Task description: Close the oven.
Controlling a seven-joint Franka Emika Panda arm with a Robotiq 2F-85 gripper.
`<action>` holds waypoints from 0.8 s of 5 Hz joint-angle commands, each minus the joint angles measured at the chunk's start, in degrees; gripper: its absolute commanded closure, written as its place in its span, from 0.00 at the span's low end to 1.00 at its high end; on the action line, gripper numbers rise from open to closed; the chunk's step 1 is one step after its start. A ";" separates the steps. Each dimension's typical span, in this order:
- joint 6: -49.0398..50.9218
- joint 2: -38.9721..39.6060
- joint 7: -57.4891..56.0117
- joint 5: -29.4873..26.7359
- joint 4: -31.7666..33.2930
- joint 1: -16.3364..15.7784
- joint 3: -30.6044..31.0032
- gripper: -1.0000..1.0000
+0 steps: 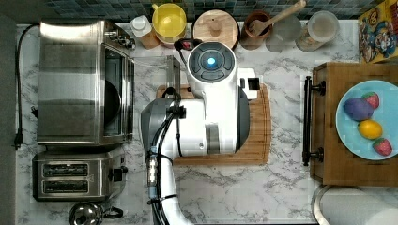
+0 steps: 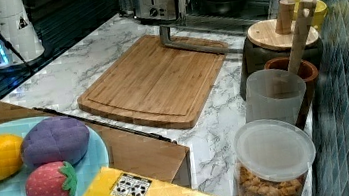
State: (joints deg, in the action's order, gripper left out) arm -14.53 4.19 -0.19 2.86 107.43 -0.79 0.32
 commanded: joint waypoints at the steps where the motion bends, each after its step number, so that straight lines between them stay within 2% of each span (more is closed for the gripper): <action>1: -4.86 -0.80 -10.48 -4.71 3.13 0.88 -0.33 1.00; 3: -13.38 -1.33 -33.82 -20.67 11.00 5.26 -2.15 1.00; 4: -13.71 -0.08 -45.47 -28.66 12.62 7.68 -3.44 1.00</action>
State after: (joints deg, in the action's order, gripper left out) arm -27.82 4.83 -40.43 -21.22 116.16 2.80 -0.67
